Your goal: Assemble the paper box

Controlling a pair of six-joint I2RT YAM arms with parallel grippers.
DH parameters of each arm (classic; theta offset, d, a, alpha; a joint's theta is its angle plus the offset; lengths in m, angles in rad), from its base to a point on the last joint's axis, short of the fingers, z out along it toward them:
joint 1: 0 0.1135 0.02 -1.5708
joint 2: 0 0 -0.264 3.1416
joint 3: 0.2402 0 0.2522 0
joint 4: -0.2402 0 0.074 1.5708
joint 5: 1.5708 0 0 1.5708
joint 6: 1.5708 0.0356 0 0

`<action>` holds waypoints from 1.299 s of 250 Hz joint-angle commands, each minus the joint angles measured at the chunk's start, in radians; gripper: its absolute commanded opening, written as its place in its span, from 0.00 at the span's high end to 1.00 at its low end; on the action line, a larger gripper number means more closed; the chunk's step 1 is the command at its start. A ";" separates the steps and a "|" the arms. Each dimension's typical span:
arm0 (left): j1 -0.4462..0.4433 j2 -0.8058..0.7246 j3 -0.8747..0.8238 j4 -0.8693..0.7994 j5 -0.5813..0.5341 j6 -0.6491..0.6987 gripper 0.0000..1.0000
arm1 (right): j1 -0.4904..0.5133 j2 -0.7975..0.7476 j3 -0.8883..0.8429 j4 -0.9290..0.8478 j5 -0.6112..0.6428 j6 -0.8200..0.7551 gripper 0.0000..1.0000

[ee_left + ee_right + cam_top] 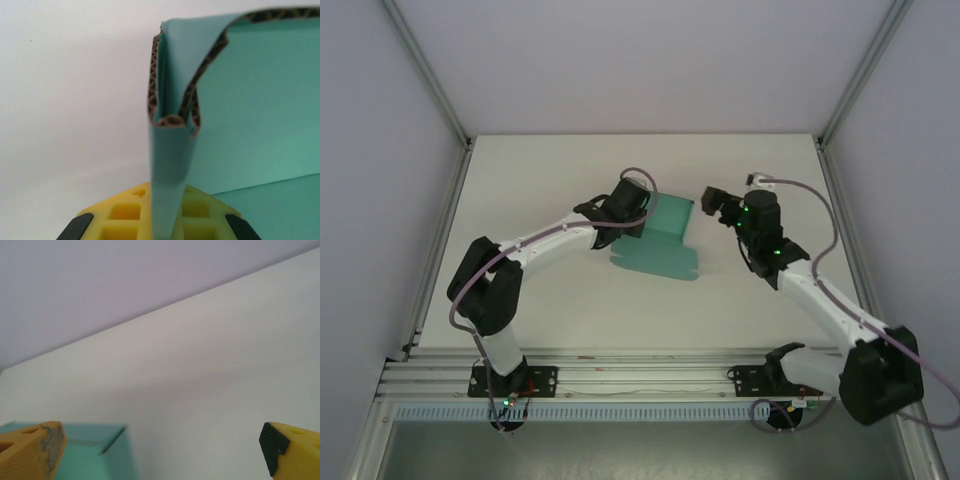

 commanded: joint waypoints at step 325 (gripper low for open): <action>-0.145 0.463 0.389 -0.415 -0.230 0.469 0.71 | -0.074 -0.136 0.025 -0.520 0.098 0.012 0.00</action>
